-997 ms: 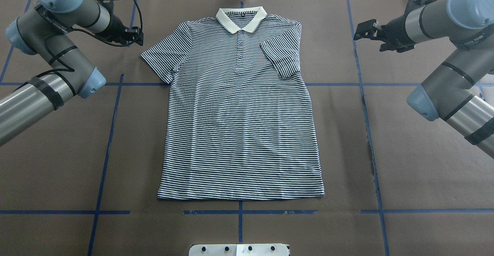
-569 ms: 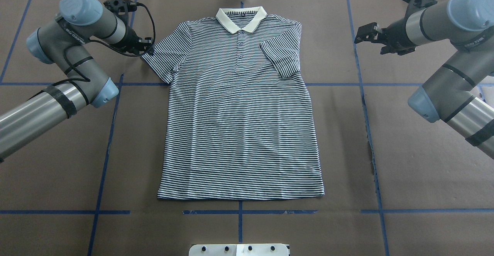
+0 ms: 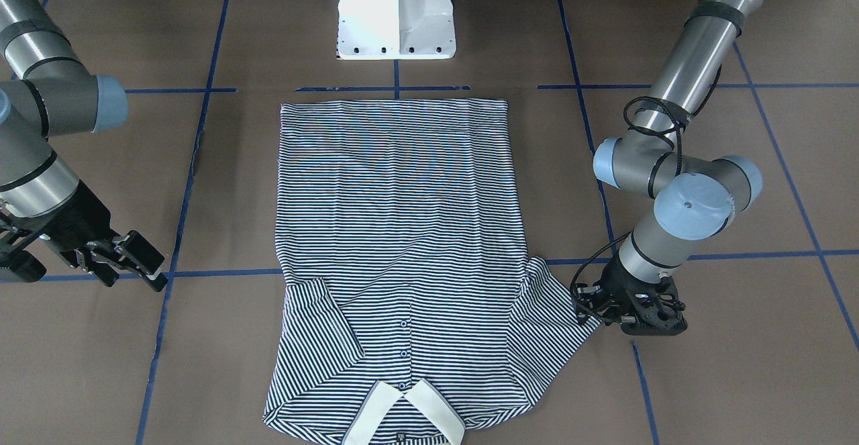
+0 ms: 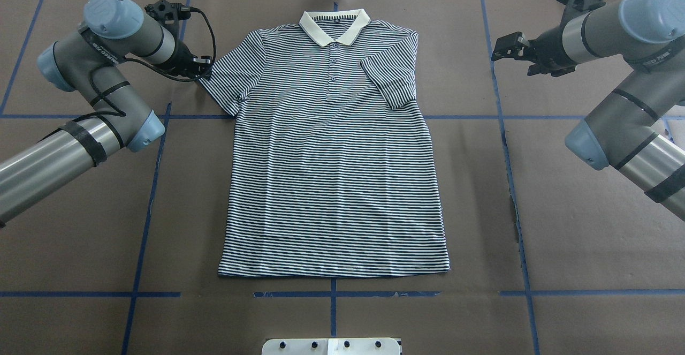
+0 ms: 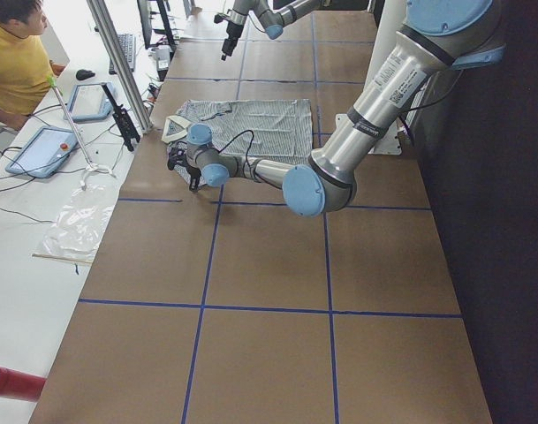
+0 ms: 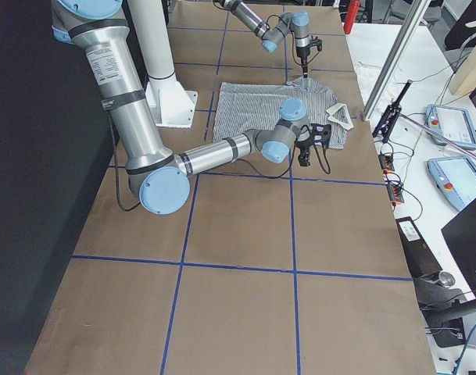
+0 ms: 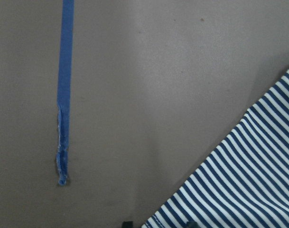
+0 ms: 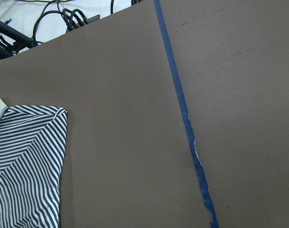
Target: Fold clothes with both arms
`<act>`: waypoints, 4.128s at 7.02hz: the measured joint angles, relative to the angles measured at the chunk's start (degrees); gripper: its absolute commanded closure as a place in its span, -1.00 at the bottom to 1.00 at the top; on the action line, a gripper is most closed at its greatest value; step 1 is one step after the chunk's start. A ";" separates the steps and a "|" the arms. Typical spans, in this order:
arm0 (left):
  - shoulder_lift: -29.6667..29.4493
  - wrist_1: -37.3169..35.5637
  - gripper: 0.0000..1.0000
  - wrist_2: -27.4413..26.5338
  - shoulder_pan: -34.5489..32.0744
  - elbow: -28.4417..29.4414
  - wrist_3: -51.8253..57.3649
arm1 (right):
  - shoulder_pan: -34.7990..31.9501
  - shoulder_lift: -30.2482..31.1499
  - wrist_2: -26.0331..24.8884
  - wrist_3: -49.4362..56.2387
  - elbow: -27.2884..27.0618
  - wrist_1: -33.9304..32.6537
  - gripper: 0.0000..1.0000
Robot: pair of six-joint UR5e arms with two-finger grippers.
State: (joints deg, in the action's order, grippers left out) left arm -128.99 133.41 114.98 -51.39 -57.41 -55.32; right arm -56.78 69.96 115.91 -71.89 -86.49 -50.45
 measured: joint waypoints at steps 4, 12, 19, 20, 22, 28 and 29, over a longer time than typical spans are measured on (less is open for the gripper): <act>-5.10 -0.70 1.00 0.56 0.11 -0.69 -5.33 | 0.00 0.11 -0.01 0.92 0.24 0.02 -1.00; -16.52 -2.39 -0.04 -10.19 6.65 8.28 -15.55 | 0.66 -0.67 -0.24 0.85 0.99 -0.35 -1.00; 0.27 -3.00 -0.19 -7.63 10.04 -20.78 -20.89 | 29.88 8.14 -22.13 -24.24 -19.42 -8.29 -0.66; 1.42 -2.91 -0.21 -7.41 10.13 -21.78 -20.94 | 36.67 8.19 -27.08 -29.75 -25.03 -17.88 -0.50; 2.54 -2.57 -0.24 -7.32 10.17 -22.17 -20.97 | 45.53 7.24 -33.07 -38.36 -31.43 -33.35 -0.44; 3.04 -2.19 -0.24 -7.40 10.42 -21.87 -20.62 | 49.09 7.66 -35.76 -43.54 -30.52 -39.77 -0.32; 3.04 -2.19 -0.24 -7.40 10.43 -21.87 -20.62 | 49.14 7.73 -35.65 -43.57 -30.40 -40.31 -0.17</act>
State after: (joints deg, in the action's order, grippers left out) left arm -125.95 131.22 107.58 -40.96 -79.28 -75.94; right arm -7.64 77.69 80.26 -115.46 -116.89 -90.76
